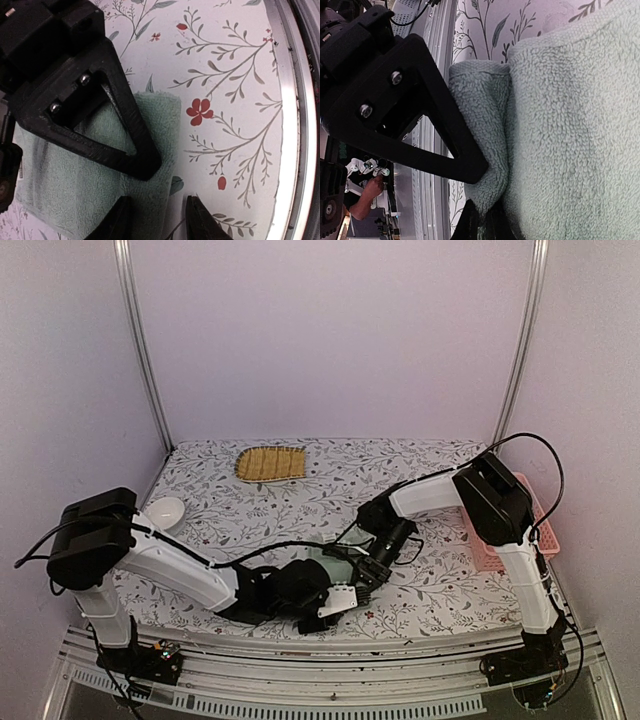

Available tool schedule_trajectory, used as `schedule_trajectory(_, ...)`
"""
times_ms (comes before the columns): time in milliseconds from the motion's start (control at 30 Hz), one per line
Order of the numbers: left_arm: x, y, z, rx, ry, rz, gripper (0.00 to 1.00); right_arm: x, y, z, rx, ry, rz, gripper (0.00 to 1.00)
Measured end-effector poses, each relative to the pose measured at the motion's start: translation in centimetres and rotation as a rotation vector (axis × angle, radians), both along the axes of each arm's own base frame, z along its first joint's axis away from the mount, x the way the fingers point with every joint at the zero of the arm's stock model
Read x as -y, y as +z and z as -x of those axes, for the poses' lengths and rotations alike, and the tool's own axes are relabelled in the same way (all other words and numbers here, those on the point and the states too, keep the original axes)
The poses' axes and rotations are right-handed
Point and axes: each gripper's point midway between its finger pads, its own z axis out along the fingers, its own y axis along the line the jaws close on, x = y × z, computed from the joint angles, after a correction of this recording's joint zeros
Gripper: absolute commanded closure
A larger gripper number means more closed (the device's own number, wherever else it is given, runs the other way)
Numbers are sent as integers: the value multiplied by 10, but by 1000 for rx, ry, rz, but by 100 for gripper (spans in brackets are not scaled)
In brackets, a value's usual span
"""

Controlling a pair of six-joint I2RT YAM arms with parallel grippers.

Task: Roll the towels
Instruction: Roll the towel at the center of the board.

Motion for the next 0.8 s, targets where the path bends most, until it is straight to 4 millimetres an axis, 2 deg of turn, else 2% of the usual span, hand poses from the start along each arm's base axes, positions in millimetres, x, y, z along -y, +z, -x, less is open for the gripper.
schedule_trajectory(200,-2,-3,-6,62,10,-31,62,0,0,0,-2,0,1,96)
schedule_trajectory(300,-3,-3,-10,97,19,-43,71,0,0,1,-1,2,0,94)
schedule_trajectory(400,-3,-5,-13,118,25,-56,81,1,0,1,-2,3,0,87)
schedule_trajectory(500,0,-6,-15,123,27,-66,89,1,2,1,-4,4,1,74)
schedule_trajectory(633,4,-5,-14,109,32,-70,95,4,17,-1,46,19,-2,67)
schedule_trajectory(800,4,-5,-10,66,35,-77,97,6,52,-14,143,12,-45,65)
